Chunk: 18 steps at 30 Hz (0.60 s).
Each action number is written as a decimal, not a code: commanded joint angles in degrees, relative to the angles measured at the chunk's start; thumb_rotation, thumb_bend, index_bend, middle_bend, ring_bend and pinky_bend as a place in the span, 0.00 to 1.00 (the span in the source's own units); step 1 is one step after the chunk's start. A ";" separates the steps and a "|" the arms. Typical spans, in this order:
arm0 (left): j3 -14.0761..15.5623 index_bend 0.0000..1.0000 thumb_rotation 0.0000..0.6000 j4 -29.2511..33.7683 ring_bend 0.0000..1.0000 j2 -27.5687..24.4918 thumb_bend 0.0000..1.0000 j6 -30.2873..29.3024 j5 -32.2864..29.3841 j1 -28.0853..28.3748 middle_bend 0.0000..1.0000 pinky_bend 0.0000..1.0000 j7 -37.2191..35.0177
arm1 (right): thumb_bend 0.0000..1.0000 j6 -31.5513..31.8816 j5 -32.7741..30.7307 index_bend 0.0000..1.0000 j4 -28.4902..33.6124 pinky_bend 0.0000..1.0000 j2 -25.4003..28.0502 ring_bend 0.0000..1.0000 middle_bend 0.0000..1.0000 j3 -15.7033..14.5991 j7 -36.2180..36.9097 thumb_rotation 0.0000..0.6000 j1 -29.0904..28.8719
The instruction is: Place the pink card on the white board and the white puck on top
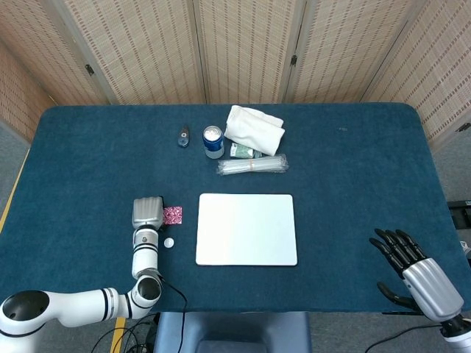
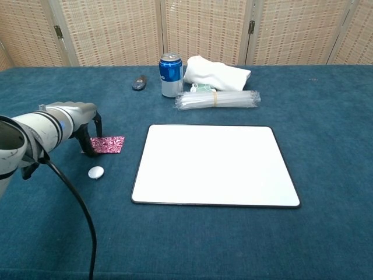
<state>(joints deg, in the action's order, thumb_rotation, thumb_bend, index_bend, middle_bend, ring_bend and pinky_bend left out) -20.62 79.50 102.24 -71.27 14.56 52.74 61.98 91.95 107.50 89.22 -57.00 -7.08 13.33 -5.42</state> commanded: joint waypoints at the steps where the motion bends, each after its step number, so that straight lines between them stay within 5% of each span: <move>1: 0.15 0.37 1.00 0.11 0.88 -0.05 0.25 0.07 0.39 0.03 1.00 0.97 -0.42 | 0.25 -0.04 0.02 0.00 0.03 0.00 -0.01 0.00 0.00 0.00 -0.11 1.00 -0.01; 18: 0.25 0.38 1.00 -0.10 0.88 -0.66 0.25 2.06 -1.44 0.45 1.00 0.97 -0.78 | 0.25 -0.18 -0.25 0.00 0.14 0.00 -0.08 0.00 0.00 0.16 -0.26 1.00 -0.04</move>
<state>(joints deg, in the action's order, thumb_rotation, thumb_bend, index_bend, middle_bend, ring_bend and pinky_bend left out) -20.39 79.39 101.60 -69.19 13.11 53.18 61.22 91.77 107.25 89.36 -57.08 -6.92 13.06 -5.46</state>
